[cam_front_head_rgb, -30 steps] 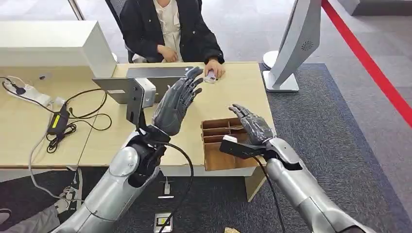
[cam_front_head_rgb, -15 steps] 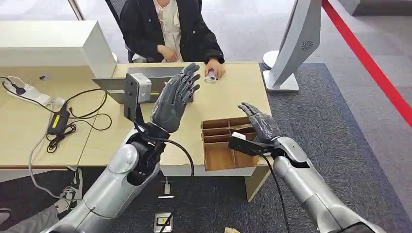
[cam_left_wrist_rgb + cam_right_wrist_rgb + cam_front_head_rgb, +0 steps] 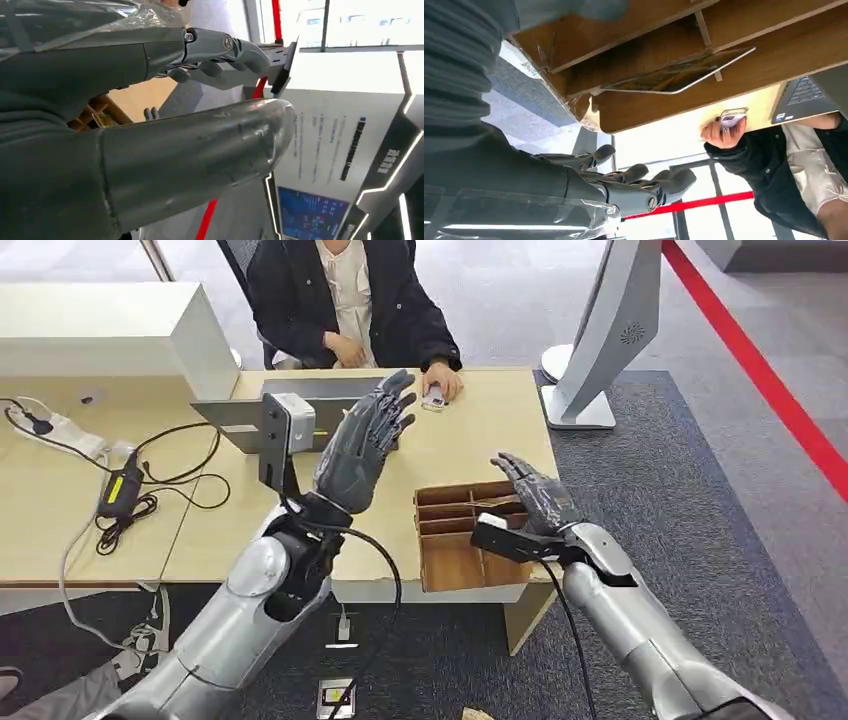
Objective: Pass the card to the sensor for recognition and then transmit it.
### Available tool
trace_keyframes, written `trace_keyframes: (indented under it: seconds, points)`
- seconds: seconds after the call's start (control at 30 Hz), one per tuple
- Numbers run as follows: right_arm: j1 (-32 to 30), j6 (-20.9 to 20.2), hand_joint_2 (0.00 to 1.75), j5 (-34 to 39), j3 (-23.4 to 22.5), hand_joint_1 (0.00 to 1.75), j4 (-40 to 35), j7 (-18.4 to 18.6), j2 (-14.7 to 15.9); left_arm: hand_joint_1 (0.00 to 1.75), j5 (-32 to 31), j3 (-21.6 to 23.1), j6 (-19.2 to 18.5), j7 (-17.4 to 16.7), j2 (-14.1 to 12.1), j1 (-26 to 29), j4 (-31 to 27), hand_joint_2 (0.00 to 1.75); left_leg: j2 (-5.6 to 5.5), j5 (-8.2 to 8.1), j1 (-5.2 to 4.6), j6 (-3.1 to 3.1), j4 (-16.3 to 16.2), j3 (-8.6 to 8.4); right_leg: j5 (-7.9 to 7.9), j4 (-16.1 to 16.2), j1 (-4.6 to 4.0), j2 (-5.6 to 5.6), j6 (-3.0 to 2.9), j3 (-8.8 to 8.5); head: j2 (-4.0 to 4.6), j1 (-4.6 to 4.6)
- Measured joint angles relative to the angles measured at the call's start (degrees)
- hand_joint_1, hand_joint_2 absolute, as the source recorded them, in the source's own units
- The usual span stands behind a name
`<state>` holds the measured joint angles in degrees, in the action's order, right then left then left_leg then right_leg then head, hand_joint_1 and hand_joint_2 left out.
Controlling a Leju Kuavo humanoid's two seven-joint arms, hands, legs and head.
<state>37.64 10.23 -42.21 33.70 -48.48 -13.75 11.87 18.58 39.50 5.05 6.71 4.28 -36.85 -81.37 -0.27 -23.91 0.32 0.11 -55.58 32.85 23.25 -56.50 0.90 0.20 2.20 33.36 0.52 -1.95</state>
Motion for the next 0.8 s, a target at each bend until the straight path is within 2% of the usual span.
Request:
trace_keyframes:
  seconds: [0.8]
  points:
    - [0.73,0.57,1.75,-0.68,0.13,0.0,0.37,-0.57,-1.55,0.0,-0.61,0.2,-0.92,1.22,1.6,-0.31,1.99,0.0,0.0,0.0,0.0,0.0,0.0,0.0,0.0,0.0,0.0,0.0,0.0,0.0,0.0,0.0]
